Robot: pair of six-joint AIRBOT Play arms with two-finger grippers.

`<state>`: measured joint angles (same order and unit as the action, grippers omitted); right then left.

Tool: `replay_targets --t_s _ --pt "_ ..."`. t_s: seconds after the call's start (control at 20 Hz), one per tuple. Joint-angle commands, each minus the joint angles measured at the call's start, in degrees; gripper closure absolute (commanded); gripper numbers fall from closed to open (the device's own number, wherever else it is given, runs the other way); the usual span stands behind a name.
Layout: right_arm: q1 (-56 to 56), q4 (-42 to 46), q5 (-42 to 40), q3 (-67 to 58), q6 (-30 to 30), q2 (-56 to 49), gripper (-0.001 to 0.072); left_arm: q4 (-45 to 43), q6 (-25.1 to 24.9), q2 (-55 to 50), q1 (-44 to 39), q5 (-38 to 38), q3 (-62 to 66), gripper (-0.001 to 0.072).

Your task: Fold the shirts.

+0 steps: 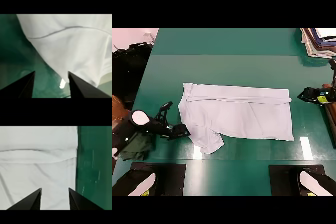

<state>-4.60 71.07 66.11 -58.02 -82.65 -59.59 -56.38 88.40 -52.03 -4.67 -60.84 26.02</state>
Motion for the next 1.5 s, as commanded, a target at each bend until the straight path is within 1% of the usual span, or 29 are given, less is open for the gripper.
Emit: replay_targets --t_s 0.0,0.05,0.3,0.5,0.55,0.6,0.65,0.8,0.9,0.95,1.0,1.05,1.2,1.3,1.4,1.45 --pt "0.0 -1.2 -0.4 0.7 0.0 0.9 0.0328 6.1 -2.7 1.4 0.0 5.3 -4.8 0.0231" --pt "0.0 -1.5 -0.3 0.7 0.0 0.9 0.0328 6.3 -3.3 1.4 0.0 6.1 -5.1 0.0231" --pt "0.0 -2.5 -0.4 0.7 -0.8 0.9 0.0328 8.0 -3.4 1.2 0.0 10.9 -5.2 0.0232" --pt "0.0 -2.5 0.4 0.7 -0.9 0.9 0.0328 8.0 -3.4 0.0 0.0 11.2 -5.2 0.0236" --pt "0.0 -2.5 1.2 0.7 -0.9 0.9 0.0328 8.1 -3.5 0.0 0.0 10.8 -5.2 0.0484" --pt "-0.1 -2.1 2.2 0.8 -0.9 0.9 0.0328 8.3 -4.7 0.0 0.0 10.5 -5.2 0.0682" --pt "-0.1 -1.8 3.4 1.3 -0.9 0.9 0.0328 8.7 -6.1 0.1 0.0 10.0 -5.2 0.0684" --pt "-3.7 -1.9 10.2 6.6 -0.8 1.0 0.0328 8.6 -6.8 0.2 0.0 6.0 -3.5 0.0685" --pt "-9.1 -1.9 13.3 12.6 -0.8 1.6 0.0323 8.6 -9.1 0.2 0.0 3.1 -1.7 0.0685" --pt "-12.0 -1.9 13.5 15.6 -0.8 2.4 0.0302 8.6 -9.4 0.2 0.0 2.5 -1.0 0.0685" --pt "-15.0 -2.1 13.5 18.7 -0.8 3.5 0.0164 8.6 -9.4 0.2 0.0 2.6 -0.6 0.0685" --pt "-17.7 -2.1 13.7 21.3 -0.8 4.5 0.0135 8.6 -9.4 0.2 0.0 3.1 -0.4 0.0684" --pt "-23.4 -2.6 14.7 28.3 -0.8 7.3 0.0142 8.7 -9.4 0.2 0.0 4.2 -0.3 0.0685" --pt "-23.7 -3.0 14.1 31.8 -0.9 8.2 0.0197 8.7 -9.4 0.2 0.0 4.3 -0.3 0.0684" --pt "-23.6 -7.1 11.6 34.2 -0.8 8.1 0.0213 8.7 -9.4 0.2 0.0 4.2 -0.3 0.0685" --pt "-23.6 -9.2 9.7 34.9 -0.6 8.1 0.0257 8.7 -9.4 0.2 0.0 3.8 -0.3 0.0684"
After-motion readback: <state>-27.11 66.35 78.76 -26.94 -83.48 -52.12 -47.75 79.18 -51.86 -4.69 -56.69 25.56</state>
